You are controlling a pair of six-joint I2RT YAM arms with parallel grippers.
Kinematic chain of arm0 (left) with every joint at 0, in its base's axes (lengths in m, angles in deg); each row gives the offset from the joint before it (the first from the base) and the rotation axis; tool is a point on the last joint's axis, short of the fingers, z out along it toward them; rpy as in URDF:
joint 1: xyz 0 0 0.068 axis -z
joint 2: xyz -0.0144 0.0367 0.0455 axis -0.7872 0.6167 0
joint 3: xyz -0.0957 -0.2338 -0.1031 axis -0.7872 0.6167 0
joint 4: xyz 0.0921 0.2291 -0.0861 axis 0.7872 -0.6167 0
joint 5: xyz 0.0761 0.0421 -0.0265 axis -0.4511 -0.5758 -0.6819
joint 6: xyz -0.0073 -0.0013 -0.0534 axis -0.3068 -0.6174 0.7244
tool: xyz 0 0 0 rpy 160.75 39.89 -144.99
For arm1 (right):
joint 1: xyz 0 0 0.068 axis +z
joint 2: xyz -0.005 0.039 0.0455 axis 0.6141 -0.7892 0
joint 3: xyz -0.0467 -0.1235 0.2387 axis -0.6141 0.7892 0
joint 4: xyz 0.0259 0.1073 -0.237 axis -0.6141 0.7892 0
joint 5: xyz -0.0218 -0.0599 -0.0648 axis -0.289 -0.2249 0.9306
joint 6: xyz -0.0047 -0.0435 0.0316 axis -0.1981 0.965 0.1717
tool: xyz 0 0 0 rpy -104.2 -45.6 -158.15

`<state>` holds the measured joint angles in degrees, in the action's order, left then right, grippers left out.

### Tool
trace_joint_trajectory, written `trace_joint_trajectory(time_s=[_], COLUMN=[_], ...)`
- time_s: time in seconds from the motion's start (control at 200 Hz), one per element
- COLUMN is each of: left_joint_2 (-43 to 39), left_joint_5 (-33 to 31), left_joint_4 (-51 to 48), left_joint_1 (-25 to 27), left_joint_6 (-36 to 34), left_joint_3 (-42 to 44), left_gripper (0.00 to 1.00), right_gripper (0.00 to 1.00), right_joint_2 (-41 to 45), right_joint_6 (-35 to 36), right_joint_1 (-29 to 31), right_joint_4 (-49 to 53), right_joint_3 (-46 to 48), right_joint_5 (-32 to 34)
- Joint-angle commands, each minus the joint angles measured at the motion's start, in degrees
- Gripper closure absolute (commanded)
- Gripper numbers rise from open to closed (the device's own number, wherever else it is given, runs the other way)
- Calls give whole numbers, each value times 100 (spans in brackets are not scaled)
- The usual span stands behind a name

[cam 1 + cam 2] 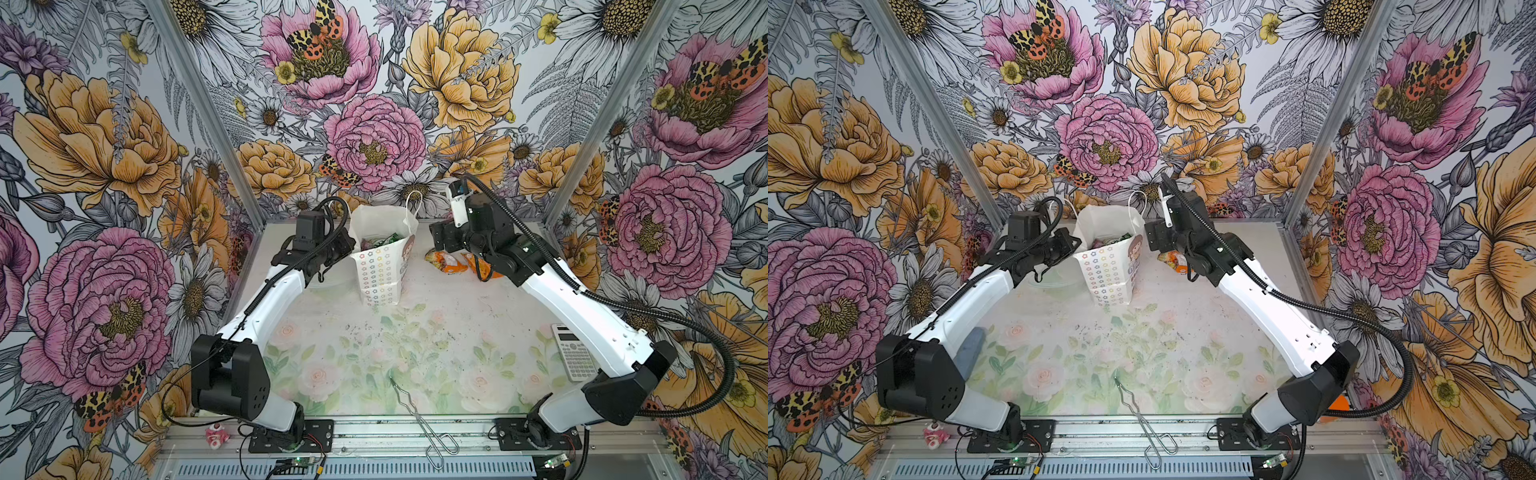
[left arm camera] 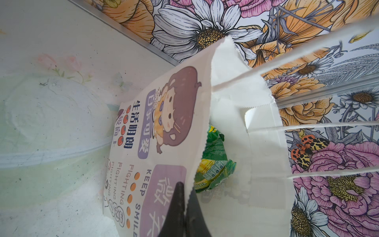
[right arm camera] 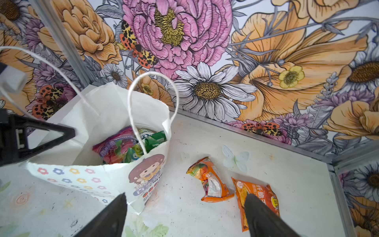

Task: Place the snacks into the paper bag
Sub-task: 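Move the right gripper back over the two orange chip bags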

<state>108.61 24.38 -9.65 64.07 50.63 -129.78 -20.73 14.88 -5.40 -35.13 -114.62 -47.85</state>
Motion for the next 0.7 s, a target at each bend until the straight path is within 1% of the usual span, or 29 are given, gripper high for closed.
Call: trace_joint_trajectory(time_s=[0.0, 0.27, 0.39, 0.695], left_joint_2=[-90, -108, -125, -116], left_joint_5=[15, 6, -13, -12], left_joint_4=[123, 126, 129, 125], left_joint_1=[-28, -21, -19, -15], left_joint_6=[33, 36, 45, 45], left_joint_3=[-36, -22, -8, -7], left_gripper=[100, 100, 100, 100], right_gripper=[8, 4, 0, 0], right_joint_2=[176, 128, 10, -392], right_joint_6=[-356, -746, -939, -1060], right_joint_1=[-332, -915, -1139, -1468], right_joint_4=[-35, -22, 34, 66], right_joint_3=[210, 492, 536, 502], right_joint_5=[73, -278, -463, -794])
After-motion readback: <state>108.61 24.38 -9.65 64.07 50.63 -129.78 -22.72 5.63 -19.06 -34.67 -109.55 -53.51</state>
